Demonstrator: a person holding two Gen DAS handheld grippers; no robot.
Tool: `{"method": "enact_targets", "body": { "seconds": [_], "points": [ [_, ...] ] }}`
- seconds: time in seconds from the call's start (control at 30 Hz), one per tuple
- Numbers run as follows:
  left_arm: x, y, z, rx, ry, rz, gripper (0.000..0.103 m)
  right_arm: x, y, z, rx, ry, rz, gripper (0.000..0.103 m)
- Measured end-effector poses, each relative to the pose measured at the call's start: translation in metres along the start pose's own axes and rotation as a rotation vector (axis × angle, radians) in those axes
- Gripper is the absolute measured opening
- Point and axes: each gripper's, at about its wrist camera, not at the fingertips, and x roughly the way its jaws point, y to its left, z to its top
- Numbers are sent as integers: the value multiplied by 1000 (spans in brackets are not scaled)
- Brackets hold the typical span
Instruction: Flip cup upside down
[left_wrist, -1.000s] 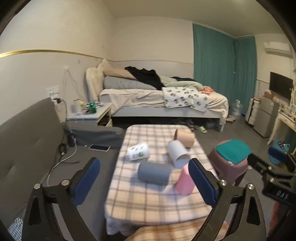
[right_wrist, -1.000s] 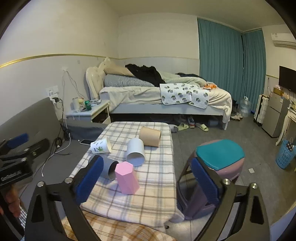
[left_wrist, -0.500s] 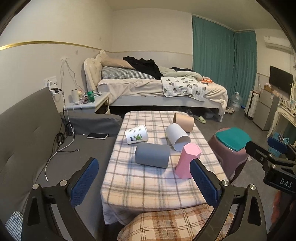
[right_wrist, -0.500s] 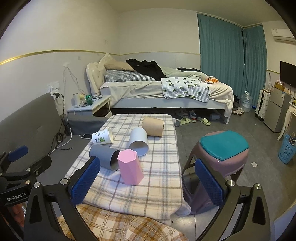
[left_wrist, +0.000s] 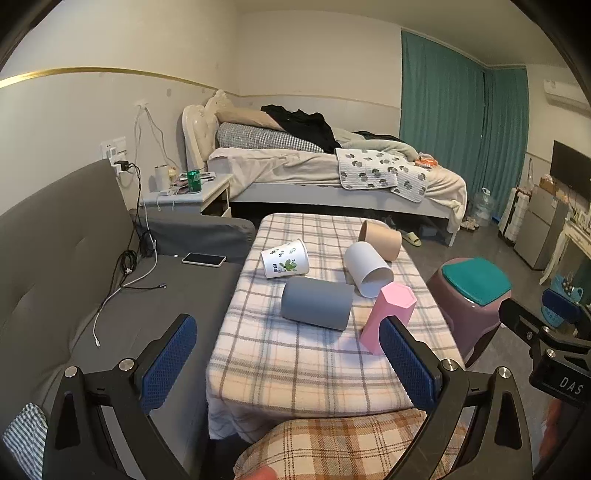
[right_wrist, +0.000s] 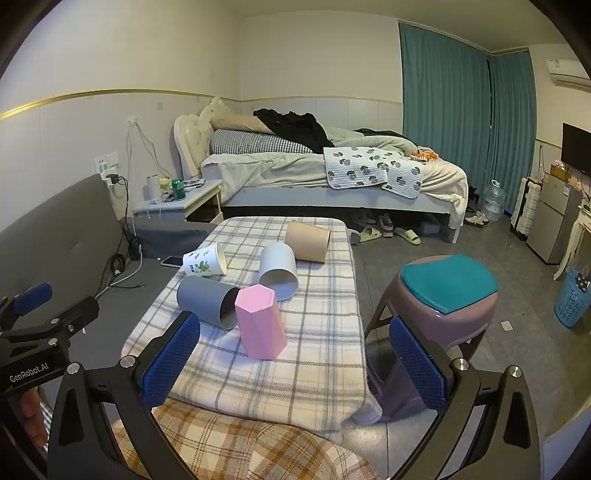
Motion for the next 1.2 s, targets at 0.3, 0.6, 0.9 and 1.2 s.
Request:
{"method": "enact_targets", "body": {
  "seconds": [0.3,0.6,0.9,1.2],
  "points": [
    [0,1,-1,5,1,-1,102,4,2,-3,-11,12,3,103],
    [0,1,-1,5,2,1,102,5,2,-5,-12,8,2,103],
    [0,2,-1,5,3,0,102,5,2,-6,-12,9,2,103],
    [0,3,-2,9,7,1,102,6,3,-8,-16,12,3,103]
  ]
}}
